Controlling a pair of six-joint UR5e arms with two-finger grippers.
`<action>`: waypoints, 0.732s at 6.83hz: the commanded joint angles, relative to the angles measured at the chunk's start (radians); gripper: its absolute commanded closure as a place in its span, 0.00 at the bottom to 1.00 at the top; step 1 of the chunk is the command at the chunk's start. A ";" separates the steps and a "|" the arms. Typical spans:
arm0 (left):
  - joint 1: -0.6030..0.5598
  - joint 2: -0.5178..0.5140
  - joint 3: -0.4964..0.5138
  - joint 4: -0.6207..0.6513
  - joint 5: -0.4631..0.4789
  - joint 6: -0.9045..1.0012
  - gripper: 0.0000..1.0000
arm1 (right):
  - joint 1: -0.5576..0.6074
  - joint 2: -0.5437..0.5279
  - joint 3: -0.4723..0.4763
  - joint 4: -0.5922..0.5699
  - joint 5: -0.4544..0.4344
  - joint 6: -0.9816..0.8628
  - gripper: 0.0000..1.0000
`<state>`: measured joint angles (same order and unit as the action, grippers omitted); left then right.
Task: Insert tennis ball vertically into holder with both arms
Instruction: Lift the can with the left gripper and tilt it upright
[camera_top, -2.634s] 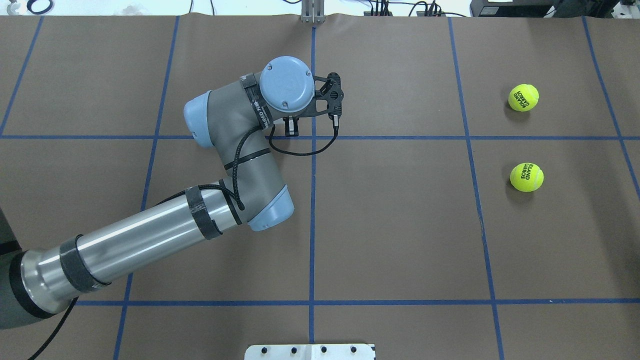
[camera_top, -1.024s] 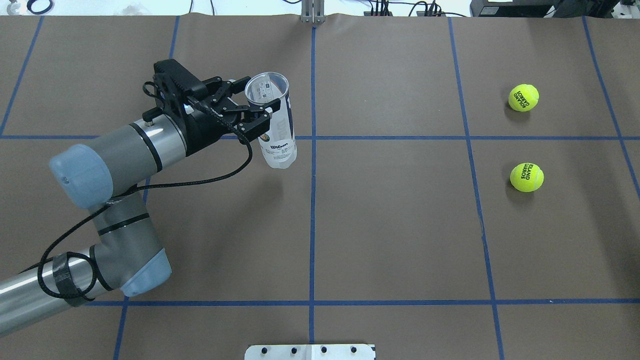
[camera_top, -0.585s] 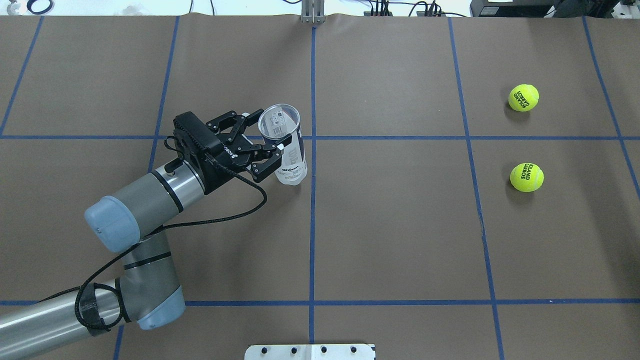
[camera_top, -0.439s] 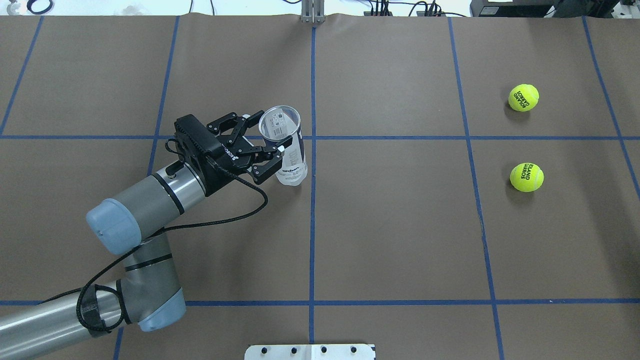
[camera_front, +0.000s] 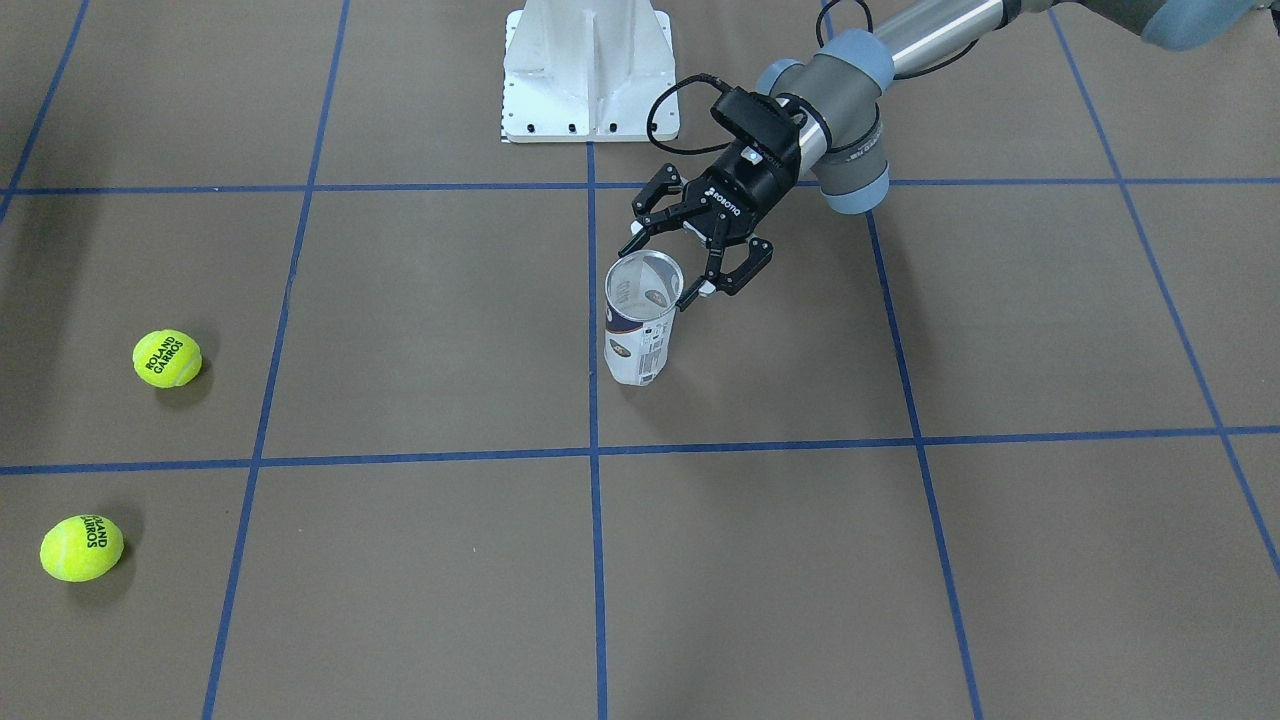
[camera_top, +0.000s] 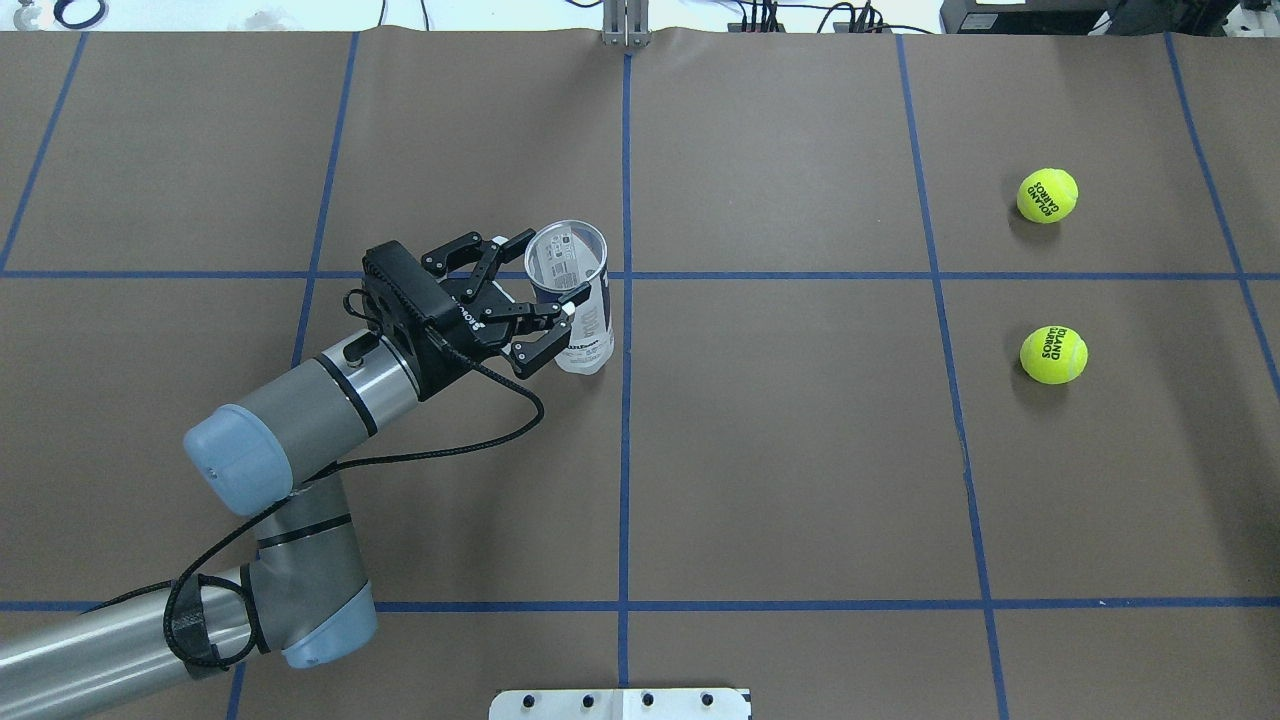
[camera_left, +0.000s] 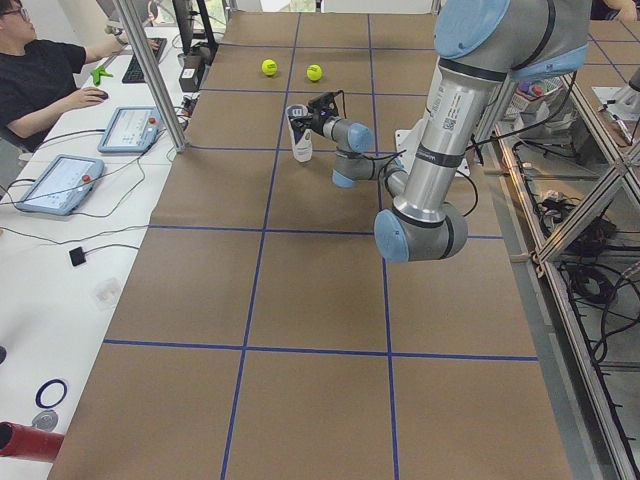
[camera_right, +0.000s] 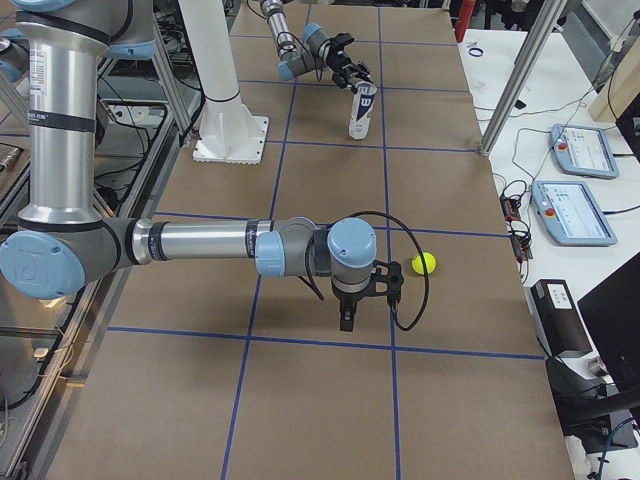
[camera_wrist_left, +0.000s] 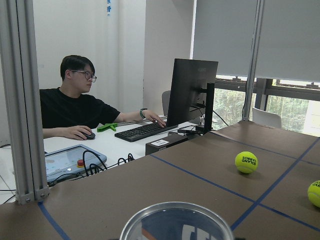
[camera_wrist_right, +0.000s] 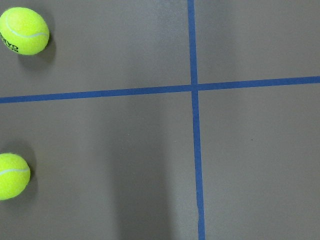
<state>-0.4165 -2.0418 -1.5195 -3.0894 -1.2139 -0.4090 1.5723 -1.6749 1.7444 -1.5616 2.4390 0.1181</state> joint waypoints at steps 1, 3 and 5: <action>0.002 -0.017 0.007 -0.003 0.000 0.002 0.44 | 0.000 0.000 0.000 -0.002 0.000 0.000 0.00; 0.001 -0.012 0.012 -0.002 0.004 0.009 0.01 | 0.000 0.000 0.000 0.000 0.000 0.000 0.00; 0.001 -0.021 -0.001 -0.006 0.001 0.004 0.01 | 0.000 -0.002 0.000 0.000 0.000 0.000 0.00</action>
<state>-0.4158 -2.0570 -1.5113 -3.0930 -1.2118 -0.4019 1.5723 -1.6755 1.7444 -1.5617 2.4390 0.1181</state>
